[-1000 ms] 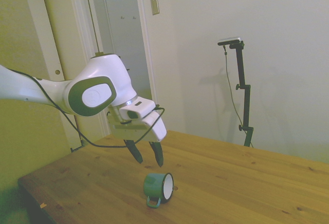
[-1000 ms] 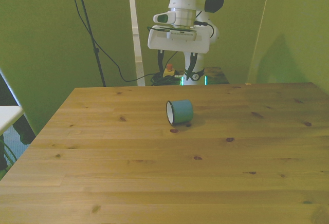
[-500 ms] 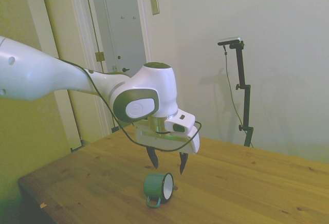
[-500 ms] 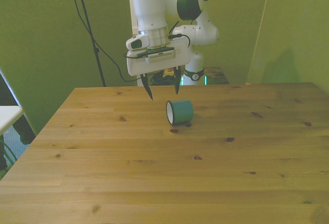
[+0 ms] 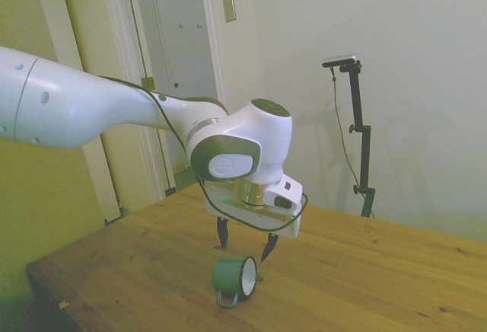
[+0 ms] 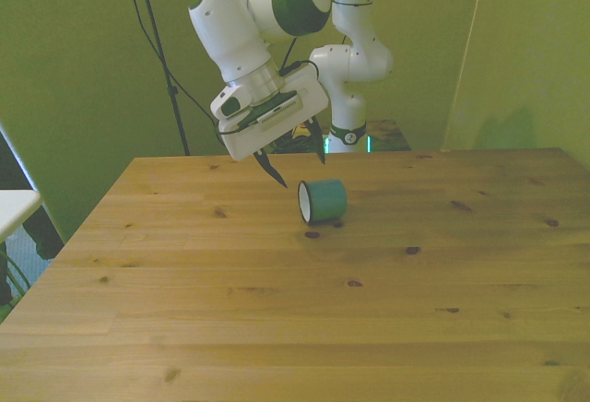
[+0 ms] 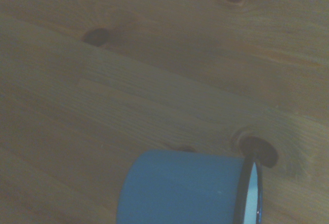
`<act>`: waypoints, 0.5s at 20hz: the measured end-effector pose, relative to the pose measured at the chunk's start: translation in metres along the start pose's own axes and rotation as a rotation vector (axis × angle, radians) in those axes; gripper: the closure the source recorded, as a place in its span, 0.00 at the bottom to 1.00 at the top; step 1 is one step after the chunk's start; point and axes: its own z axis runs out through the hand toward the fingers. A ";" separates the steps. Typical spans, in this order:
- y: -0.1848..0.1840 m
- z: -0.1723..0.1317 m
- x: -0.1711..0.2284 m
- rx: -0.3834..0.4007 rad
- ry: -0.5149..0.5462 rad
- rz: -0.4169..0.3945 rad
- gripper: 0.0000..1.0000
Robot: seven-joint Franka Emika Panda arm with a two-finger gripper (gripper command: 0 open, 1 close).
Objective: Flip the mug upright
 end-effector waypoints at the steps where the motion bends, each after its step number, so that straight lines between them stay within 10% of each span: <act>1: 0.006 0.001 0.004 0.015 -0.017 -0.003 0.00; 10: 0.024 0.037 0.033 0.211 -0.198 -0.039 0.00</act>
